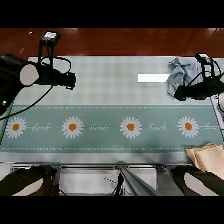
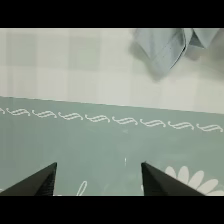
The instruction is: Fold the shirts.
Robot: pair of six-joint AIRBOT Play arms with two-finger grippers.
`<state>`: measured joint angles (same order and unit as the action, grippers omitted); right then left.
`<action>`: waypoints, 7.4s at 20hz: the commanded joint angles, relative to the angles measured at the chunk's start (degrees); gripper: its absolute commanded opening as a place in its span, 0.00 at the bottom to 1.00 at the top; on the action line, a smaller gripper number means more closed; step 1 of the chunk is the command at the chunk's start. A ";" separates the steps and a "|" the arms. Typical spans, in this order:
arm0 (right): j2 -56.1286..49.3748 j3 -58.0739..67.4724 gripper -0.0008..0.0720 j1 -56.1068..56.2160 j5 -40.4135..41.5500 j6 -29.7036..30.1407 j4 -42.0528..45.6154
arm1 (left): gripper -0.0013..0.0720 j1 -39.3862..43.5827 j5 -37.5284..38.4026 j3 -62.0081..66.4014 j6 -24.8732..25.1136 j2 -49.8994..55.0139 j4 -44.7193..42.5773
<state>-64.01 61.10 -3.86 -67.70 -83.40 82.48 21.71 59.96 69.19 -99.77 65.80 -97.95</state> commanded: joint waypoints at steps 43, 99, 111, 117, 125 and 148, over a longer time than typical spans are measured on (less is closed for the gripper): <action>-30.51 0.02 0.80 -11.02 60.83 -34.91 9.07 | 0.99 0.44 -6.36 0.04 0.02 2.64 0.00; 14.10 -5.29 0.67 -5.79 1.68 -7.15 12.33 | 0.98 3.72 13.29 -41.18 -16.39 -37.75 16.37; 14.05 -15.76 0.67 -15.32 6.93 5.05 -14.91 | 0.84 -13.27 -10.80 -53.64 0.48 -22.01 42.93; 14.05 -15.76 0.67 -15.32 6.54 5.03 -14.91 | 0.77 -13.22 -18.45 -53.31 19.76 -5.07 66.62; 10.99 -15.78 0.67 -15.37 1.60 5.16 -15.10 | 0.04 -14.84 -14.93 -49.05 24.37 -2.34 67.10; -6.67 -26.53 0.05 3.50 21.22 3.58 -32.50 | 0.04 -16.11 -10.16 -41.00 26.93 -10.75 66.90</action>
<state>-70.78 34.59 -1.87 -49.84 -78.46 49.54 5.63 49.58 25.10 -73.87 55.27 -31.09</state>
